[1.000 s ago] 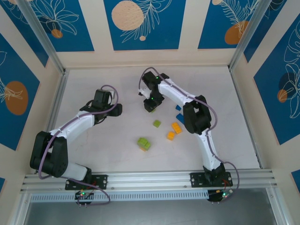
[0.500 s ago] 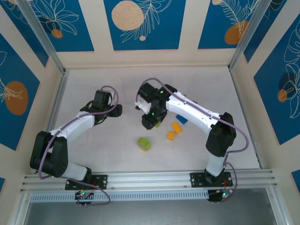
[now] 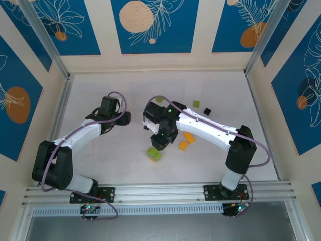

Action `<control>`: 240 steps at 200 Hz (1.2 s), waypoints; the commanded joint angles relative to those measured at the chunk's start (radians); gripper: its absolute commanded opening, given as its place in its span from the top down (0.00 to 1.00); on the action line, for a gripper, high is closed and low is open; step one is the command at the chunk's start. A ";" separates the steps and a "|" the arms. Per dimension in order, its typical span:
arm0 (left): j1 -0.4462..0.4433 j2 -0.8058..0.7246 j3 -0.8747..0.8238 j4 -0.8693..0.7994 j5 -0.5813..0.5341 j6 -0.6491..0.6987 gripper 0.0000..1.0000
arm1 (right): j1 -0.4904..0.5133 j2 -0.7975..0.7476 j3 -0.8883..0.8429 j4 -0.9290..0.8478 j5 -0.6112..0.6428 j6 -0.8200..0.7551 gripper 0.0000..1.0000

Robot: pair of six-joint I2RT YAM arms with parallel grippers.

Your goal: Assemble a carrot with lego

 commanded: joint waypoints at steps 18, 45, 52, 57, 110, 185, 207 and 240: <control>0.016 -0.021 -0.014 0.004 0.019 -0.001 0.33 | 0.028 0.005 -0.017 0.011 -0.013 0.039 0.67; 0.015 -0.019 -0.015 0.004 0.018 -0.001 0.33 | 0.037 0.016 -0.015 0.022 -0.018 0.037 0.67; 0.016 -0.019 -0.015 0.004 0.017 -0.001 0.33 | 0.039 0.021 -0.013 0.024 -0.018 0.033 0.67; 0.016 -0.019 -0.015 0.004 0.017 -0.001 0.33 | 0.040 0.023 -0.013 0.026 -0.018 0.031 0.67; 0.015 -0.021 -0.015 0.002 0.015 -0.001 0.33 | 0.042 0.061 -0.009 0.052 -0.029 -0.005 0.67; 0.016 -0.020 -0.014 0.000 0.012 0.001 0.33 | 0.051 0.077 -0.027 0.066 -0.066 -0.035 0.67; 0.015 -0.021 -0.014 0.000 0.011 0.001 0.33 | 0.052 0.078 -0.035 0.068 -0.073 -0.040 0.67; 0.016 -0.024 -0.014 -0.001 0.010 0.000 0.33 | 0.055 0.083 -0.045 0.075 -0.072 -0.050 0.67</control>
